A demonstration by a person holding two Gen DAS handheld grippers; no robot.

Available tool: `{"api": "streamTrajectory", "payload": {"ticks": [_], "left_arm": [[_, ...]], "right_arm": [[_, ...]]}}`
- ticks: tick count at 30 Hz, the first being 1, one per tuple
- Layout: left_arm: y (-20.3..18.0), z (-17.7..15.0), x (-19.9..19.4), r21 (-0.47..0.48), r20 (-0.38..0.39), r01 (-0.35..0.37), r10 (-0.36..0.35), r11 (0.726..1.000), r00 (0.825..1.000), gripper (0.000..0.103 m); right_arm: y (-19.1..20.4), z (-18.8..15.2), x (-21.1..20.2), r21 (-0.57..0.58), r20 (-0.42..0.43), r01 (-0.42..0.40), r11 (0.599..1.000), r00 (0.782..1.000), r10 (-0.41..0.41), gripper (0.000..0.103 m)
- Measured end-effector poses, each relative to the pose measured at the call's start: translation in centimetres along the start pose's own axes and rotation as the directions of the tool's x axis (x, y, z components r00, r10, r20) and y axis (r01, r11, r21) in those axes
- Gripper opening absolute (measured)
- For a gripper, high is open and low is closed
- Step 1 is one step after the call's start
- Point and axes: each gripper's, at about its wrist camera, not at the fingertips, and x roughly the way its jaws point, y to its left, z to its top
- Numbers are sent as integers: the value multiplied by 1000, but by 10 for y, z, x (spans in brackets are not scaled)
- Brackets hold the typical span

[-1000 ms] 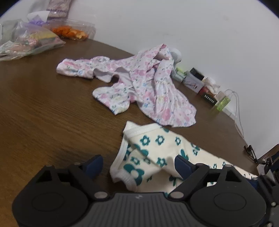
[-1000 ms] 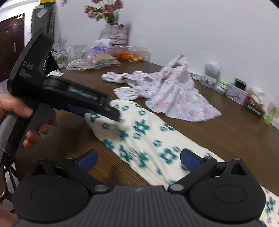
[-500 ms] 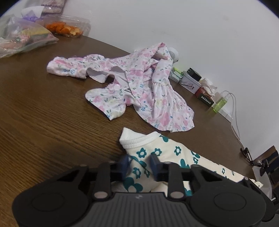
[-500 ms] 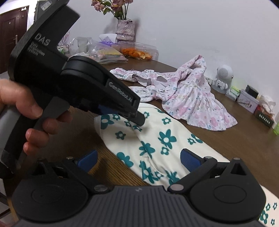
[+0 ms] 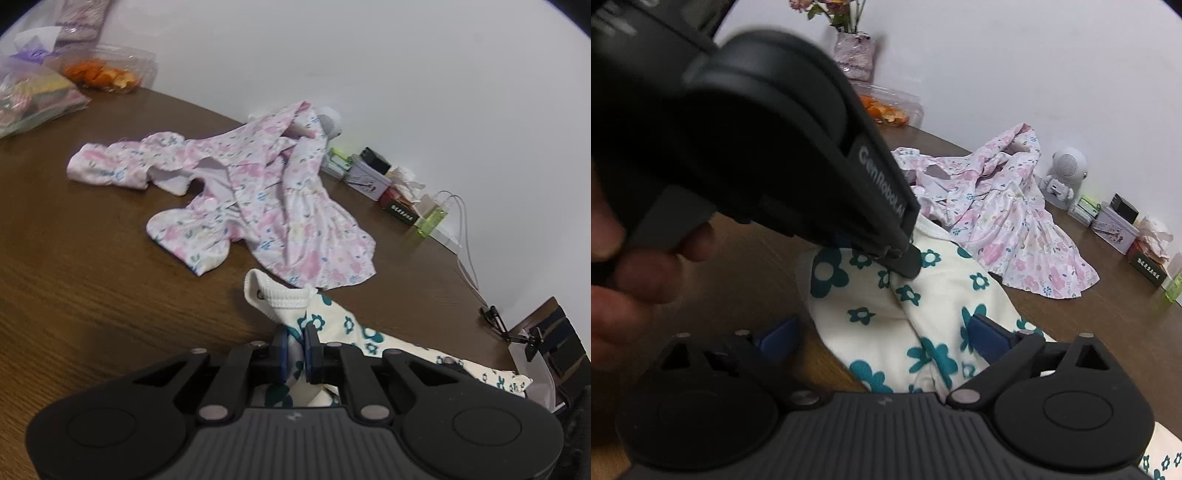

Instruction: Fold clothes

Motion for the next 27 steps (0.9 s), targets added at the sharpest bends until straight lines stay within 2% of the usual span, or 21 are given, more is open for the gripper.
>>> {"api": "streamTrajectory", "payload": {"ticks": [1, 3, 7, 9, 12, 14, 16, 18, 20, 24, 27], "left_arm": [[-2, 1, -1, 9, 0, 6, -6, 1000, 1000, 8], [-4, 3, -2, 20, -5, 19, -19, 1000, 1000, 8], [-9, 4, -2, 37, -9, 29, -29, 999, 1000, 8], [-10, 4, -2, 38, -8, 30, -30, 999, 1000, 8], [-9, 4, -2, 31, -3, 36, -36, 999, 999, 8], [-8, 4, -3, 15, 8, 51, -51, 999, 999, 10], [-5, 4, -8, -8, 34, 64, -63, 998, 997, 17], [0, 4, -20, -30, 86, 69, -66, 997, 994, 38], [6, 3, -34, -57, 143, 68, -59, 996, 988, 45], [18, -3, -45, -97, 162, 4, 12, 995, 987, 45], [27, -12, -40, -138, 137, 11, 8, 990, 991, 45]], "right_arm": [[0, 1, 1, 7, -1, 9, 1000, 1000, -9, 89], [-2, 3, 3, 22, -4, 29, 999, 1000, -29, 70], [-10, 4, 4, 54, -13, 53, 997, 999, -53, 50], [-14, 3, 3, 70, -10, 61, 996, 998, -61, 35], [-21, 2, 0, 92, -6, 59, 994, 998, -59, 25], [-23, 2, -1, 99, -5, 60, 993, 998, -60, 21], [-27, 2, -2, 119, -6, 52, 992, 999, -51, 19], [-33, 2, -4, 150, -5, 38, 988, 999, -37, 17], [-40, 2, -6, 194, -3, 18, 981, 1000, -18, 16], [-63, 2, -14, 336, 22, -49, 941, 999, 44, 16], [-77, -2, -25, 430, 62, -99, 897, 995, 80, 16]]}}
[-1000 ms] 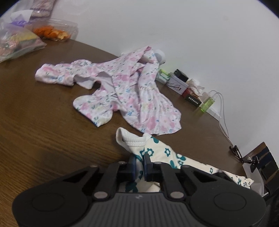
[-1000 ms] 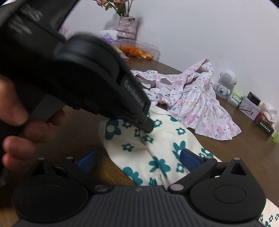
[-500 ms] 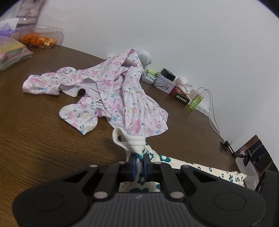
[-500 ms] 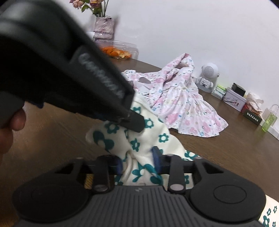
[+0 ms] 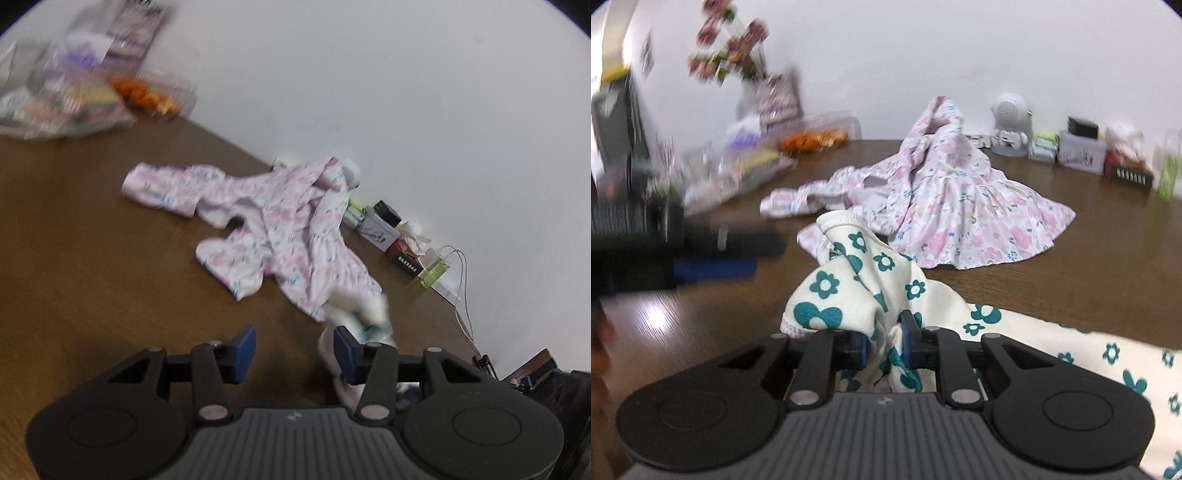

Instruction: Fold clothes

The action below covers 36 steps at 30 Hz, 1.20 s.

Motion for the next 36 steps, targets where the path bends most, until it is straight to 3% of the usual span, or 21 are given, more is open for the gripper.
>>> {"api": "streamTrajectory", "payload": {"ticks": [7, 11, 13, 20, 28, 31, 33, 36], "left_arm": [[-10, -15, 24, -14, -63, 107, -108, 994, 992, 40], [-38, -17, 38, 35, -83, 182, -179, 983, 980, 23], [-55, -23, 42, 72, -93, 218, -211, 973, 973, 21], [-102, -54, 55, 211, -156, 261, -232, 942, 960, 17], [-119, -81, 48, 287, -177, 225, -179, 931, 968, 17], [-127, -88, 47, 342, -172, 189, -136, 921, 976, 17], [-130, -90, 48, 359, -166, 173, -119, 917, 979, 17], [-133, -89, 46, 368, -157, 161, -109, 916, 982, 17]], "right_arm": [[-41, 5, -33, 247, 107, -115, 962, 990, 91, 16], [-68, -4, -65, 390, 229, -186, 902, 968, 101, 16], [-85, -11, -81, 458, 282, -216, 862, 955, 89, 16], [-126, -52, -100, 625, 249, -181, 760, 968, 25, 16], [-147, -83, -102, 688, 210, -166, 706, 977, 25, 18], [-157, -90, -108, 698, 206, -160, 698, 978, 19, 29], [-164, -94, -116, 698, 211, -158, 698, 977, 10, 47], [-174, -99, -130, 693, 221, -148, 706, 975, -13, 58]]}}
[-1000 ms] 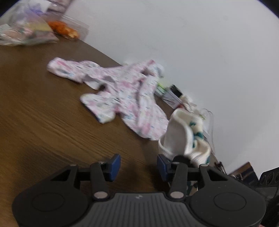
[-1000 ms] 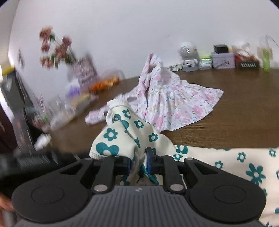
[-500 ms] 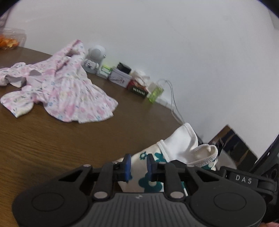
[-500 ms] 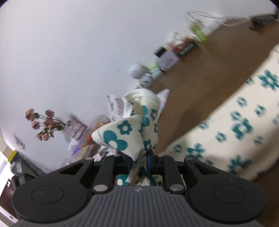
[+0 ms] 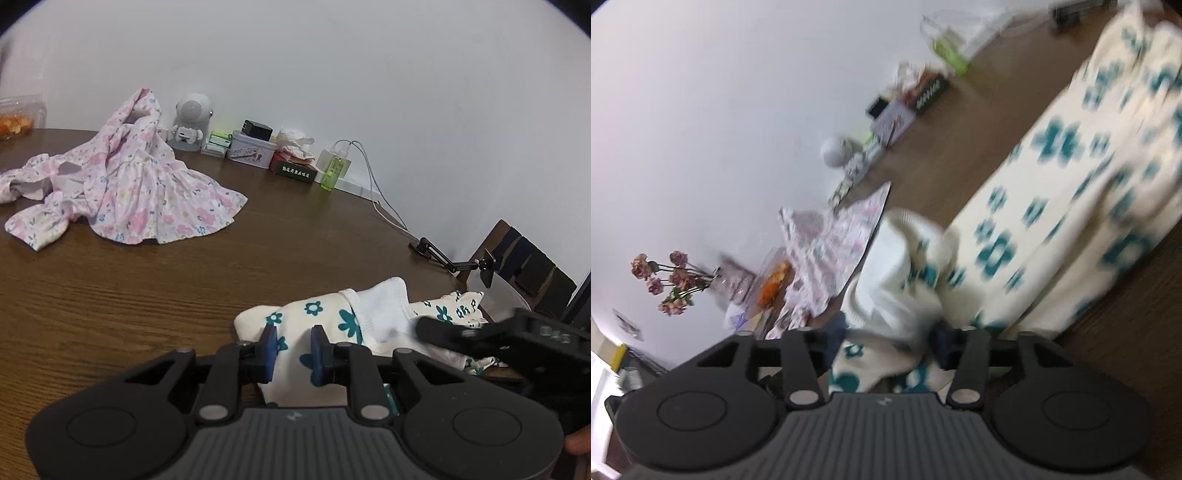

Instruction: Fold clothes

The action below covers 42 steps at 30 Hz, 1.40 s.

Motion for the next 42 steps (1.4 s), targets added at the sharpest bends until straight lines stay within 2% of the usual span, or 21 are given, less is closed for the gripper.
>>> {"api": "streamTrajectory", "payload": {"ticks": [4, 5, 6, 8, 10, 12, 14, 17, 19, 22, 26, 31, 32, 34, 35, 36, 37, 38, 39, 41, 42], "left_arm": [[-9, 3, -6, 49, 9, -2, 1, 999, 1000, 17], [-14, 2, -6, 73, 6, -2, 1, 997, 1000, 17], [-19, 1, -4, 104, 3, -6, 5, 995, 1000, 17], [-27, -2, 0, 157, -10, -26, 28, 987, 1000, 17], [-33, -6, 5, 189, -26, -46, 52, 981, 998, 17], [-33, -8, 9, 198, -37, -54, 62, 979, 997, 17], [-33, -9, 10, 204, -41, -57, 67, 977, 997, 17], [-33, -11, 11, 222, -45, -63, 74, 973, 996, 17], [-34, -13, 12, 235, -48, -66, 79, 970, 996, 17], [-36, -15, 14, 256, -48, -71, 86, 964, 995, 17], [-38, -18, 16, 267, -37, -83, 96, 960, 995, 17], [-38, -16, 14, 248, -31, -90, 101, 965, 994, 19], [-39, -15, 11, 244, -25, -86, 95, 966, 995, 24], [-40, -12, 1, 227, 12, -88, 87, 970, 996, 44], [-40, -10, -5, 216, 36, -94, 88, 972, 995, 65], [-40, -8, -11, 206, 61, -100, 90, 973, 994, 79], [-41, -7, -18, 201, 93, -112, 94, 973, 991, 81], [-41, -7, -24, 197, 114, -116, 94, 973, 989, 84], [-40, -6, -31, 190, 131, -116, 92, 975, 987, 89], [-34, -8, -44, 153, 149, -119, 96, 981, 984, 98], [-31, -9, -48, 128, 151, -122, 102, 984, 983, 99]], "right_arm": [[-8, 8, -36, -102, 117, 82, 991, 991, -70, 58], [-2, 7, -40, -185, 141, 97, 978, 987, -72, 54], [6, 6, -43, -271, 162, 112, 956, 984, -70, 42], [25, 2, -43, -440, 180, 125, 889, 982, -49, 33], [43, -5, -32, -582, 157, 115, 805, 987, -27, 30], [54, -11, -12, -682, 119, 114, 722, 992, -45, 28], [63, -15, 10, -759, 82, 111, 641, 994, -75, 28], [60, -19, 39, -805, 45, 129, 579, 986, -158, 28], [53, -25, 45, -805, 45, 158, 572, 977, -207, 28], [42, -26, 44, -779, 28, 163, 605, 974, -225, 27], [33, -21, 47, -739, 0, 143, 658, 977, -213, 27], [25, -19, 44, -717, -18, 118, 687, 982, -187, 28], [26, -17, 41, -707, -20, 113, 698, 984, -179, 29], [28, -13, 33, -686, -16, 102, 720, 988, -155, 44], [28, -10, 27, -677, -4, 101, 729, 990, -141, 54], [29, -9, 19, -674, 10, 99, 732, 992, -125, 59], [29, -8, 11, -672, 23, 97, 734, 994, -110, 61], [30, -7, 3, -670, 36, 94, 736, 995, -94, 69], [30, -5, -5, -668, 50, 92, 738, 996, -79, 83], [29, -6, -19, -669, 72, 98, 737, 995, -67, 92], [30, -6, -25, -670, 81, 104, 735, 995, -67, 97]]}}
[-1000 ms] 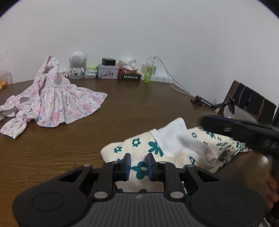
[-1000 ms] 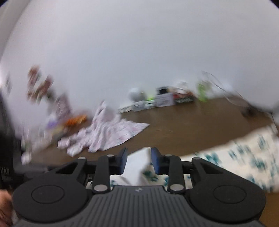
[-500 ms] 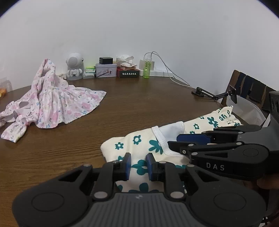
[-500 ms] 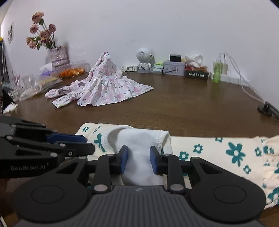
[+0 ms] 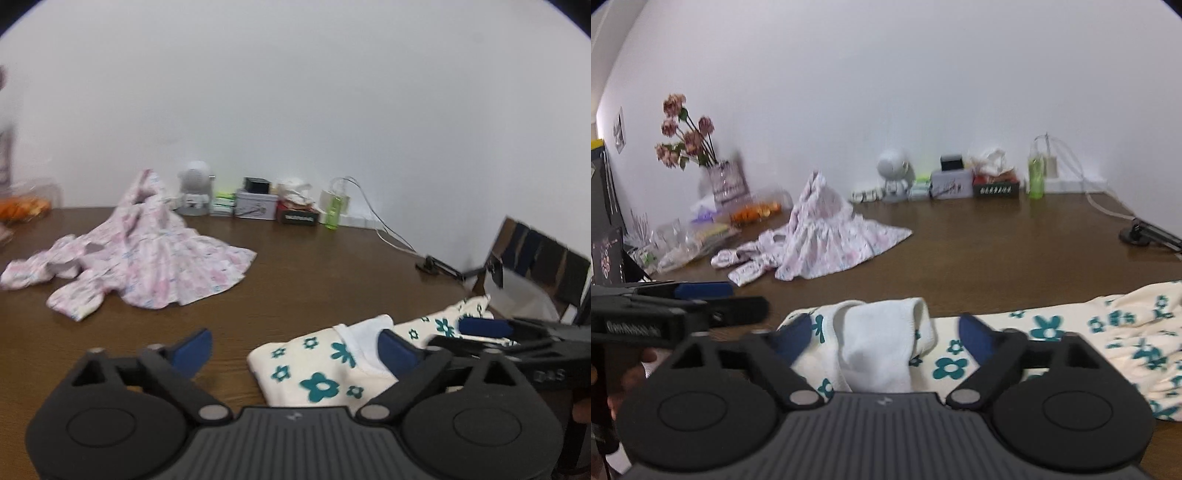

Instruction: Fold clothes

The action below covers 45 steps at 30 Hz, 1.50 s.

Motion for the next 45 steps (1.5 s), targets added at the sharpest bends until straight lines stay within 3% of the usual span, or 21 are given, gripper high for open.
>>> {"api": "streamTrajectory", "payload": {"ticks": [2, 6, 10, 15, 20, 23, 25, 27, 28, 29, 30, 35, 38, 41, 45], "left_arm": [[7, -7, -7, -58, -15, 4, -5, 998, 1000, 100], [19, -24, -15, -192, -63, 23, -36, 981, 997, 103], [22, -36, -17, -221, -96, -4, -17, 975, 995, 103], [29, -40, -27, -252, -83, 0, -21, 968, 996, 103], [35, -38, -32, -268, -74, 3, -24, 963, 997, 103], [40, -35, -30, -277, -71, -8, -12, 961, 997, 101], [44, -25, -23, -265, -58, 2, -18, 964, 998, 93], [43, -13, -11, -225, -48, 34, -46, 974, 998, 63], [42, -7, -3, -195, -47, 55, -65, 979, 997, 53], [40, 0, 5, -164, -47, 76, -85, 983, 995, 34], [36, 5, 15, -132, -60, 99, -108, 986, 992, 20], [10, 16, 64, -5, -166, 212, -210, 977, 963, 10], [-4, 11, 88, 66, -224, 202, -183, 977, 957, 9], [-4, 8, 103, 55, -246, 197, -178, 979, 953, 9], [1, 15, 90, 34, -216, 222, -210, 974, 954, 10]], "right_arm": [[2, -3, -10, -10, 9, 1, 1000, 1000, -1, 103], [10, -12, -18, -26, -14, -1, 1000, 1000, 1, 103], [19, -21, -16, -40, -46, -6, 999, 999, 5, 103], [35, -23, -16, -127, -36, -15, 992, 999, 11, 103], [74, -31, -3, -368, -60, -58, 928, 997, 39, 103], [91, -27, 7, -445, -56, -79, 892, 997, 60, 102], [96, -20, 13, -455, -53, -84, 887, 996, 67, 94], [97, -15, 21, -449, -71, -93, 889, 995, 68, 55], [98, -13, 27, -445, -89, -100, 890, 994, 67, 44], [98, -12, 32, -440, -108, -107, 891, 992, 66, 31], [98, -14, 35, -439, -116, -103, 893, 992, 57, 29], [95, -31, 47, -419, -150, -60, 906, 989, -4, 29], [91, -40, 49, -388, -163, -45, 920, 986, -20, 29], [92, -44, 47, -386, -156, -32, 922, 987, -31, 29], [85, -35, 37, -354, -150, -38, 934, 989, -16, 29]]}}
